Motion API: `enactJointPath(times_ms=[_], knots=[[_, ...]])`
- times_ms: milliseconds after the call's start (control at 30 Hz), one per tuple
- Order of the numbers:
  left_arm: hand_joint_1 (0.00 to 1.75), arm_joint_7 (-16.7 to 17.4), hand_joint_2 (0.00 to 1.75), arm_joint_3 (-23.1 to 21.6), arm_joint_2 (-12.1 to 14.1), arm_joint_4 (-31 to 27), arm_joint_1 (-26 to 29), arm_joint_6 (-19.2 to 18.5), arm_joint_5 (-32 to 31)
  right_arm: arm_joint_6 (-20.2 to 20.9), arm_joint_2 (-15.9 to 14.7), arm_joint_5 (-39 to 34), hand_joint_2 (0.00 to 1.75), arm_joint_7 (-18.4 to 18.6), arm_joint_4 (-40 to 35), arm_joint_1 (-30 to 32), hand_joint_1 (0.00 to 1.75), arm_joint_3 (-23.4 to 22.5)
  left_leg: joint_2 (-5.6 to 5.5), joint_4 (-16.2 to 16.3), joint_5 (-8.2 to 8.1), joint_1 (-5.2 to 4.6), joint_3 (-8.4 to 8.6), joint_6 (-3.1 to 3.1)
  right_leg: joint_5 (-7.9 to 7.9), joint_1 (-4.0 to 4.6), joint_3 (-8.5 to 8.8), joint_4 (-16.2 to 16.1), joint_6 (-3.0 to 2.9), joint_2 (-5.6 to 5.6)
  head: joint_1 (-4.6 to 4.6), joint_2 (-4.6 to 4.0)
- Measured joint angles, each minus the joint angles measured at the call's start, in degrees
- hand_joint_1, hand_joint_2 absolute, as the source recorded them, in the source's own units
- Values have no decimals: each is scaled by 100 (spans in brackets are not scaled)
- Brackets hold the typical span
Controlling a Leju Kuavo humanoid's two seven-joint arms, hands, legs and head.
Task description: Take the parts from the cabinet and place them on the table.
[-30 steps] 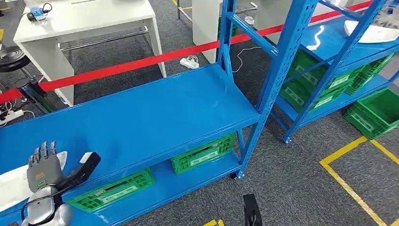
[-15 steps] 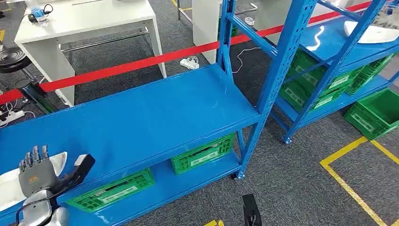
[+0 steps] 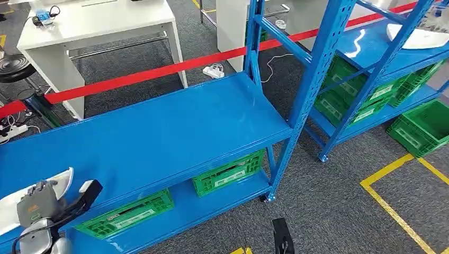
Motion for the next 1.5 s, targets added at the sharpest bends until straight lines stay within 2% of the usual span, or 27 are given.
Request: enactJointPath(times_ms=[600, 1500], knots=[[175, 48, 175, 2, 20, 9, 5, -74, -15, -26, 0, 2, 0, -11, 0, -3, 0, 0, 0, 0, -3, -1, -2, -2, -3, -1, -3, -1, 1, 1, 0, 0], [175, 4, 175, 0, 28, 9, 3, 4, -15, -33, 0, 17, 0, -11, 0, -5, 0, -39, 0, 0, -3, -1, -3, -1, -3, -1, -4, -1, 1, 1, 0, 0]])
